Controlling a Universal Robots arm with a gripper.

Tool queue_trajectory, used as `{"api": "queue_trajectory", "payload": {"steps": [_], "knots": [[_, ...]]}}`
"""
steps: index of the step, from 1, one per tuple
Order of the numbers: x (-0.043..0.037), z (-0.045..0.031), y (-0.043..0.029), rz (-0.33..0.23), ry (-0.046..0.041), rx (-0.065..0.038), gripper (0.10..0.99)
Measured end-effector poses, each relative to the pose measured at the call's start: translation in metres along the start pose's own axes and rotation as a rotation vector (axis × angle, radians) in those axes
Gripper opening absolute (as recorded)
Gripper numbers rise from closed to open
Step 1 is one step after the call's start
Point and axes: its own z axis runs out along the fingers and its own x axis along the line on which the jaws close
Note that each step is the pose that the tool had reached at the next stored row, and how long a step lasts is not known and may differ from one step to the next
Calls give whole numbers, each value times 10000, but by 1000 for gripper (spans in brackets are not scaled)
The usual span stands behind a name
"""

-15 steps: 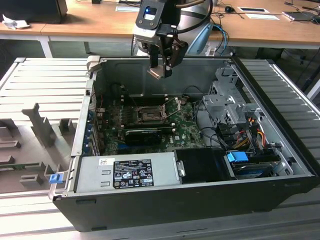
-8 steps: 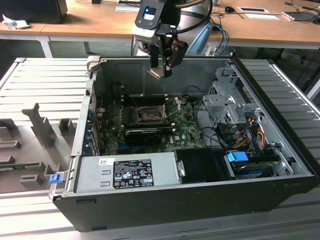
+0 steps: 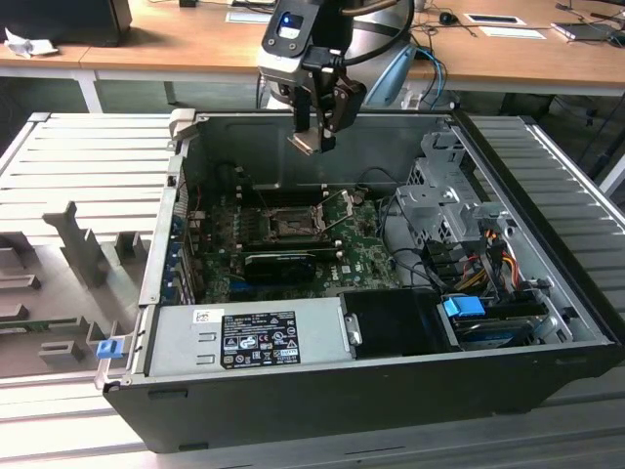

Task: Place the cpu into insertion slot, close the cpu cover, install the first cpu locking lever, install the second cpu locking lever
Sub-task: 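Place the cpu into insertion slot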

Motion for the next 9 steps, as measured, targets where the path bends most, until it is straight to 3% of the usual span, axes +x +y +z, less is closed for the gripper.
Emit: {"api": "queue_trajectory", "payload": {"steps": [9], "knots": [[0, 3, 0, 314, -25, -6, 529]]}}
